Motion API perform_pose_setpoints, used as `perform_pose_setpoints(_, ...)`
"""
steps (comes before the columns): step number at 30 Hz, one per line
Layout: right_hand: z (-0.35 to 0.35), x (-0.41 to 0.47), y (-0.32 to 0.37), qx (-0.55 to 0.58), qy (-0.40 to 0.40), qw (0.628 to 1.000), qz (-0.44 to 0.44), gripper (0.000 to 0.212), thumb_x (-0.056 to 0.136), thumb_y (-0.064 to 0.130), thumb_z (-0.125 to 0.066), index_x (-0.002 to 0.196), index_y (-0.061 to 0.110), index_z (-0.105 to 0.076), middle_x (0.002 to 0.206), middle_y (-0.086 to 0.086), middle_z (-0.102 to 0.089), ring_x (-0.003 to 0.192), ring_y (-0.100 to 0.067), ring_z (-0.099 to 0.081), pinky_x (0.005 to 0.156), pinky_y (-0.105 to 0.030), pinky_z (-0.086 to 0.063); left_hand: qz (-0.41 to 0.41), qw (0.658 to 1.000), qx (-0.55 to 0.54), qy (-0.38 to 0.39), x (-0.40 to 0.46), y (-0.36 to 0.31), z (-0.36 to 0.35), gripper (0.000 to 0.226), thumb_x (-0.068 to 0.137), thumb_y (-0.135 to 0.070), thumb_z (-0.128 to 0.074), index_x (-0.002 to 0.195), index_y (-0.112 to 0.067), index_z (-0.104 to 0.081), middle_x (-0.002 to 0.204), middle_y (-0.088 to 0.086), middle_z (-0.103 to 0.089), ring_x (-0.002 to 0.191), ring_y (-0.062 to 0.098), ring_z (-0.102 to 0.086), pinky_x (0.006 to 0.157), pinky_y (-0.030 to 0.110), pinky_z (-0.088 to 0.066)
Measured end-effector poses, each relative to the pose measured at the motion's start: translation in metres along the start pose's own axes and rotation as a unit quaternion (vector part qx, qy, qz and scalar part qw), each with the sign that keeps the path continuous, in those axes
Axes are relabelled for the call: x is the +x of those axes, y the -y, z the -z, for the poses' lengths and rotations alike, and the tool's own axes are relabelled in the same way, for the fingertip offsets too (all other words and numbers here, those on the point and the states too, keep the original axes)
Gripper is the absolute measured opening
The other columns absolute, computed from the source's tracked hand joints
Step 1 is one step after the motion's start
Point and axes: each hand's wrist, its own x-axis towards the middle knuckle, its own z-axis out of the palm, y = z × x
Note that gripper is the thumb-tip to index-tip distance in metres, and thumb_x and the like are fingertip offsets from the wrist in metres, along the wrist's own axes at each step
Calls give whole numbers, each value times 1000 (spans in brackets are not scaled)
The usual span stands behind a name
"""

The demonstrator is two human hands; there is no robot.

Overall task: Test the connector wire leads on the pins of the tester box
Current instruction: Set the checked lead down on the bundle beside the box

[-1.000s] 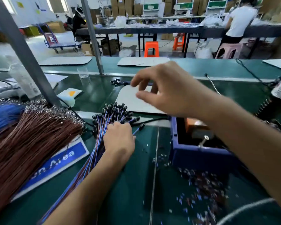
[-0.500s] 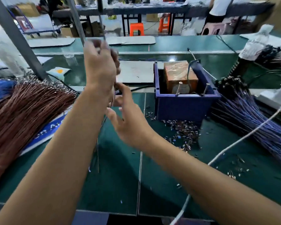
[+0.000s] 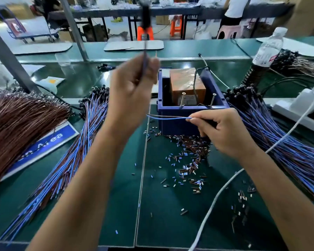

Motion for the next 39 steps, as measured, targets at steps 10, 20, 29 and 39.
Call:
perform_pose_setpoints(10, -3, -24, -23, 24, 2, 1000, -10, 9, 97, 10, -73, 98, 10, -82, 85, 6, -78, 78, -4, -73, 72, -22, -52, -66, 961, 37, 265, -80, 25, -73, 29, 105, -19, -54, 133, -13, -61, 111, 4, -72, 100, 27, -67, 84, 44, -52)
perform_pose_setpoints(20, -2, -25, -39, 170, -50, 974, -140, 3, 87, 19, -80, 85, 21, -81, 70, 8, -77, 52, 0, -62, 53, -7, -42, 21, 986, 15, 162, -84, 47, -71, 8, 92, -5, -61, 90, -11, -65, 73, -17, -56, 69, -1, -53, 67, 15, -40)
perform_pose_setpoints(29, -5, -27, -42, 198, -11, 963, -183, 13, 86, 12, -72, 82, 21, -80, 70, -2, -76, 46, -9, -56, 38, -24, -43, 31, 991, -40, 125, -86, 46, -74, 10, 95, -11, -71, 87, -15, -65, 75, -9, -62, 70, 14, -58, 64, 36, -49)
perform_pose_setpoints(39, 7, -25, -42, 237, 42, 951, -195, 23, 92, 20, -76, 69, 20, -75, 62, -11, -72, 42, -14, -58, 35, -22, -43, 110, 972, -121, 169, -85, 42, -73, 16, 97, -9, -68, 82, -12, -63, 69, -9, -60, 65, 7, -54, 63, 24, -45)
